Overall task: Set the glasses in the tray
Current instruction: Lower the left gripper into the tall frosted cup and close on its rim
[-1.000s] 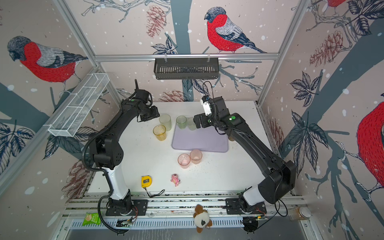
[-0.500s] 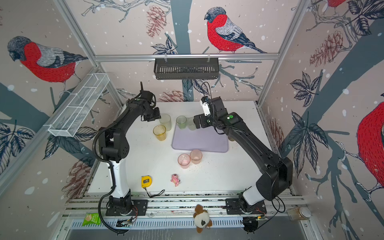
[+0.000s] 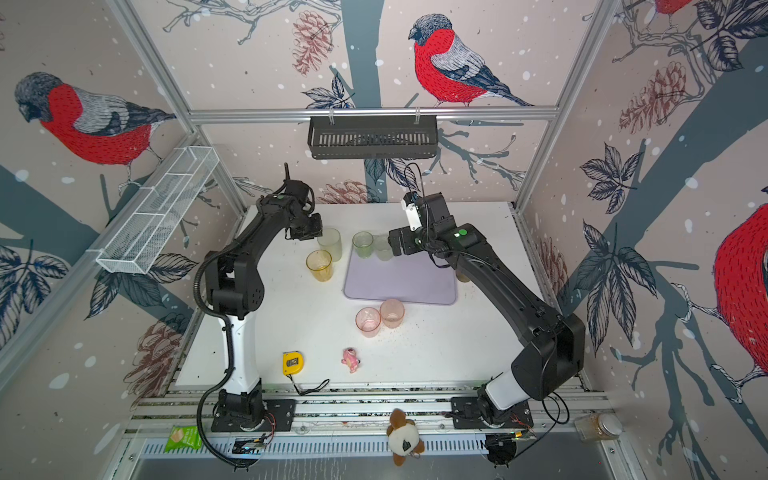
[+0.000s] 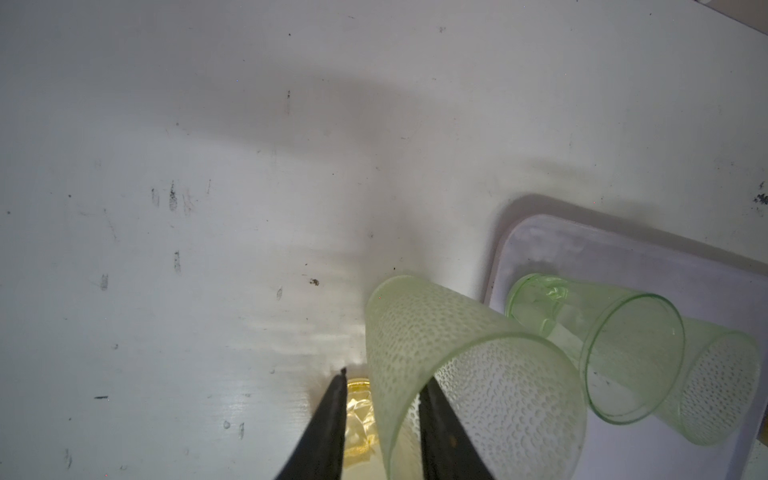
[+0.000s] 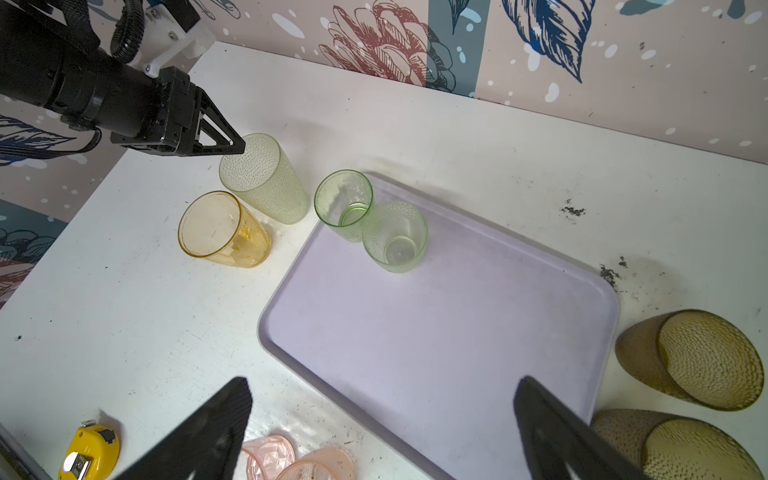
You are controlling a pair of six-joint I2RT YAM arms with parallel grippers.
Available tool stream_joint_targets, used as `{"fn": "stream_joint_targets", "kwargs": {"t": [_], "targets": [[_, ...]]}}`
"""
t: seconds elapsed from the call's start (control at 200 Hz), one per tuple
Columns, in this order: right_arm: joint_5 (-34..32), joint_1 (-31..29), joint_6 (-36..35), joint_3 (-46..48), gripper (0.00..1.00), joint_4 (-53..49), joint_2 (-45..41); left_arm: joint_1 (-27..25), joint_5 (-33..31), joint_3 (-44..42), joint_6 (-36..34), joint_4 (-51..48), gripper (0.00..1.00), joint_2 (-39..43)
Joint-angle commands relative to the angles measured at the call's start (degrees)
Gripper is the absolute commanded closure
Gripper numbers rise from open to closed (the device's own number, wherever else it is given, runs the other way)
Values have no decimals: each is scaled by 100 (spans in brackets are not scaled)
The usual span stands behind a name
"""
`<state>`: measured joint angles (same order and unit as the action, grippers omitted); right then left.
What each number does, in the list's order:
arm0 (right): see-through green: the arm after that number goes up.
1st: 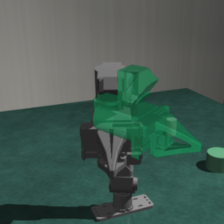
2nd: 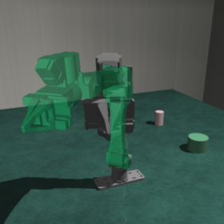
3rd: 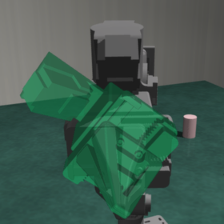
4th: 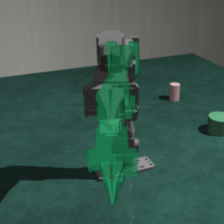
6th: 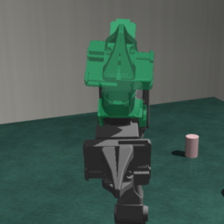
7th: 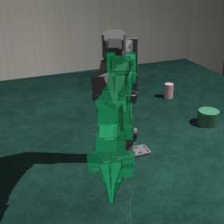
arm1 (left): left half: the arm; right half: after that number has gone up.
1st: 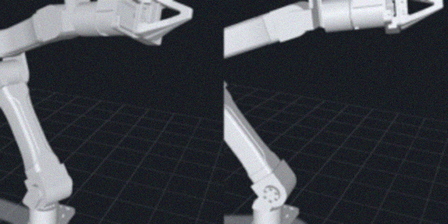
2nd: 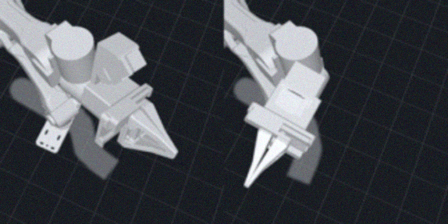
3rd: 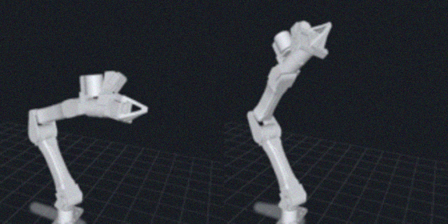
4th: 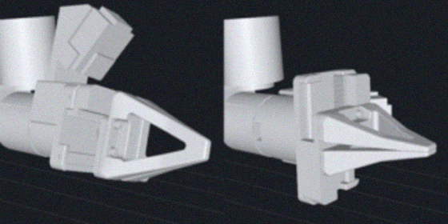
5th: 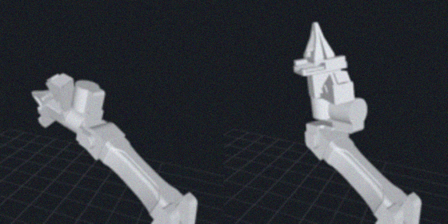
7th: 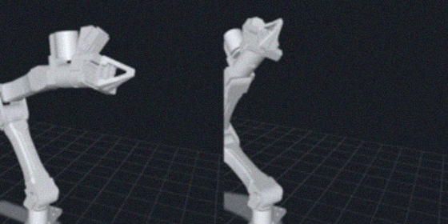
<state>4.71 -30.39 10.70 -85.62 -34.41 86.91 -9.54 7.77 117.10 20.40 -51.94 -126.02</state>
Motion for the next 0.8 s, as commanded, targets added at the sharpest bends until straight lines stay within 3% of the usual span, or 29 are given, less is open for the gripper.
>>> {"fn": "stream_joint_targets", "kwargs": {"t": [0.0, 0.795], "targets": [[-49, 0, -9, -51, 0, -25, -2, 17, 49, 83, -107, -219, 70, -43], [-49, 189, -15, 116, 0, 108, -157, -50, -91, 94, -158, -352, 87, -36]]}}
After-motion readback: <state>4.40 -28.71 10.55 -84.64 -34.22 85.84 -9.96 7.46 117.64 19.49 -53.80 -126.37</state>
